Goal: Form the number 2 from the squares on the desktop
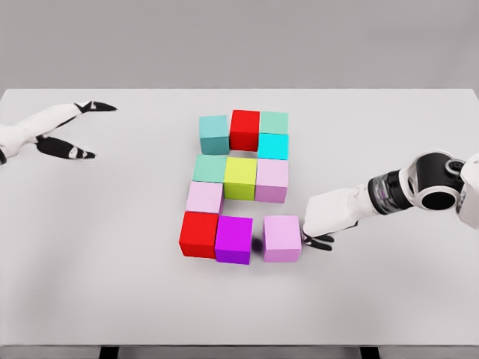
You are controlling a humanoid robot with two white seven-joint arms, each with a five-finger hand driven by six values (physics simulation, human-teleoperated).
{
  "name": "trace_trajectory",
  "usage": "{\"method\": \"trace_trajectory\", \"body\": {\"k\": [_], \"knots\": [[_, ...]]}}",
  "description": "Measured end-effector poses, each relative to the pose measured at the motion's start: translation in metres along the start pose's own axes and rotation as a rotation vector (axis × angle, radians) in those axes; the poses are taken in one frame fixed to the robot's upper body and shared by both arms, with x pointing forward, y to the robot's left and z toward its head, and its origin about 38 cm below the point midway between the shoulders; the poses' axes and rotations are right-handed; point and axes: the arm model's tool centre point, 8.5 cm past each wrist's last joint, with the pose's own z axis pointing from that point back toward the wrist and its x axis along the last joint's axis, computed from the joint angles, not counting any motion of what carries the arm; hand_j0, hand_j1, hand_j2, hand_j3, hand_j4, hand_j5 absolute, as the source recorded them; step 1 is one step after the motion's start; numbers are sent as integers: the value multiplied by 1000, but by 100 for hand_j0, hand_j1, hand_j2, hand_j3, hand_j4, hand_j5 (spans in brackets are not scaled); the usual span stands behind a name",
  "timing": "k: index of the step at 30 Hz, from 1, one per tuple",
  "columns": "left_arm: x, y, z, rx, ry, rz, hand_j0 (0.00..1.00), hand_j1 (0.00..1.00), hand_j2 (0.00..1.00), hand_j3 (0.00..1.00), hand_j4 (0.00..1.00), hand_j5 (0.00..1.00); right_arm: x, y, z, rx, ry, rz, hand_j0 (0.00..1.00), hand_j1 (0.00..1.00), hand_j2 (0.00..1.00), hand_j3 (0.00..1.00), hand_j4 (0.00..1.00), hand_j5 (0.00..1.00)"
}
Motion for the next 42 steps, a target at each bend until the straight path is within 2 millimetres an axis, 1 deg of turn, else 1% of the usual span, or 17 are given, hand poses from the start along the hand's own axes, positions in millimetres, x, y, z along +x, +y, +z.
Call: {"method": "trace_trajectory", "body": {"k": [1, 2, 4, 11, 18, 20, 21, 22, 24, 25, 28, 31, 33, 36, 37, 40, 42], "knots": [[-2, 15, 15, 28, -4, -1, 100, 100, 100, 100, 100, 100, 1, 0, 0, 0, -2, 2, 13, 13, 13, 13, 13, 13], [-3, 24, 25, 44, -10, -2, 100, 100, 100, 100, 100, 100, 1, -1, 0, -1, -4, 3, 13, 13, 13, 13, 13, 13], [-8, 8, 38, 11, -4, 15, 100, 100, 100, 100, 100, 100, 2, -1, -1, -1, -6, 5, 13, 13, 13, 13, 13, 13], [-9, -19, 33, -104, 10, -48, 100, 100, 100, 100, 100, 100, 3, -2, -1, -2, -8, 9, 13, 13, 13, 13, 13, 13], [-15, -26, 31, -125, 34, -58, 100, 100, 100, 100, 100, 100, 4, -4, -1, -5, -11, 15, 13, 13, 13, 13, 13, 13], [-9, -27, 19, -109, 8, -51, 100, 100, 100, 100, 100, 100, 6, -5, -2, -7, -16, 20, 13, 13, 13, 13, 13, 13], [-2, -17, 8, -86, -17, -62, 100, 100, 100, 100, 100, 100, 7, -6, -2, -9, -18, 22, 13, 13, 13, 13, 13, 13], [4, -13, 1, -71, -35, -65, 100, 100, 100, 100, 100, 100, 7, -7, -2, -10, -19, 26, 13, 13, 13, 13, 13, 13], [26, -2, -27, -52, -89, -116, 100, 100, 100, 100, 100, 100, 9, -8, -2, -11, -24, 28, 13, 13, 13, 13, 13, 13], [37, -2, -43, -56, -113, -149, 100, 100, 100, 100, 100, 100, 10, -8, -3, -12, -26, 30, 13, 13, 13, 13, 13, 13], [68, -12, -86, -88, -165, -245, 100, 100, 100, 100, 100, 100, 11, -10, -3, -14, -30, 37, 13, 13, 13, 13, 13, 13], [93, -22, -119, -125, -198, -322, 100, 100, 100, 100, 100, 100, 13, -11, -4, -16, -35, 40, 13, 13, 13, 13, 13, 13], [102, -34, -130, -155, -212, -345, 100, 100, 100, 100, 100, 100, 13, -12, -4, -20, -36, 38, 13, 13, 13, 13, 13, 13], [114, -29, -142, -147, -232, -355, 100, 100, 100, 100, 100, 100, 14, -13, -5, -21, -38, 42, 13, 13, 13, 13, 13, 13], [115, -31, -145, -146, -236, -340, 100, 100, 100, 100, 100, 100, 14, -13, -5, -21, -39, 43, 13, 13, 13, 13, 13, 13], [119, -29, -154, -128, -243, -301, 100, 100, 100, 100, 100, 100, 15, -14, -6, -21, -41, 45, 13, 13, 13, 13, 13, 13], [117, -29, -160, -102, -214, -263, 100, 100, 100, 100, 100, 100, 15, -14, -6, -21, -41, 46, 13, 13, 13, 13, 13, 13]]}}
